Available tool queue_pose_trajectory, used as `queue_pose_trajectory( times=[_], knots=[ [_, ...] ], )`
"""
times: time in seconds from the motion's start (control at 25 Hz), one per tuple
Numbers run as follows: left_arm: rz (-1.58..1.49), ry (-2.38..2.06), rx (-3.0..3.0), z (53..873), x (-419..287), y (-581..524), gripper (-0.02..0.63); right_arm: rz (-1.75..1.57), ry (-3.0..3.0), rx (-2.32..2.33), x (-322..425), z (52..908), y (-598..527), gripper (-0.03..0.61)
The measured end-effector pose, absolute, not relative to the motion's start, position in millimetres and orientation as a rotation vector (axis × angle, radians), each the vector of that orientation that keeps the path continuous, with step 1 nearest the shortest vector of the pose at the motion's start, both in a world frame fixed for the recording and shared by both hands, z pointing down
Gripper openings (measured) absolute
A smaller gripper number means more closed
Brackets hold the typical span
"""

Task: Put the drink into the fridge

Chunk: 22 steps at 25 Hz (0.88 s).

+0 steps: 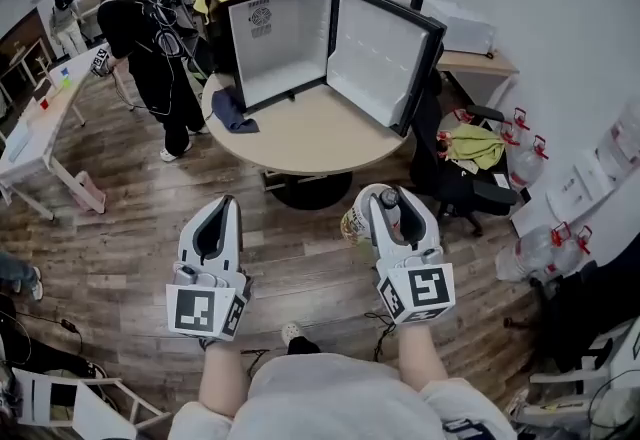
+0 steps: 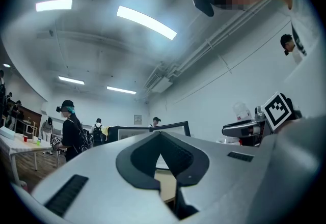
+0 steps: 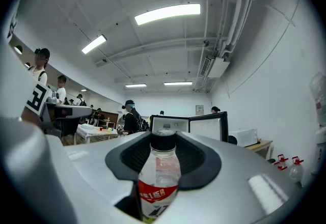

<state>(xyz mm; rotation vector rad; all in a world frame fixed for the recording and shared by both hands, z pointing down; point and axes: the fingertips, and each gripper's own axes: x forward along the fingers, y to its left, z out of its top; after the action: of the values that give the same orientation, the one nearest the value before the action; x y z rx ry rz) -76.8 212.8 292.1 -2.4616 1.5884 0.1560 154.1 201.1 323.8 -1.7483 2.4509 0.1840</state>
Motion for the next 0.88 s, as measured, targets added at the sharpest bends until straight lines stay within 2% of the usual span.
queue_pose_trajectory(
  times=[0.88],
  knots=[
    [0.181,1.567,-2.506,306.7,-131.2,114.4,0.006,0.176,2.410,-1.796,106.7,327.2,109.2,0.160]
  ],
)
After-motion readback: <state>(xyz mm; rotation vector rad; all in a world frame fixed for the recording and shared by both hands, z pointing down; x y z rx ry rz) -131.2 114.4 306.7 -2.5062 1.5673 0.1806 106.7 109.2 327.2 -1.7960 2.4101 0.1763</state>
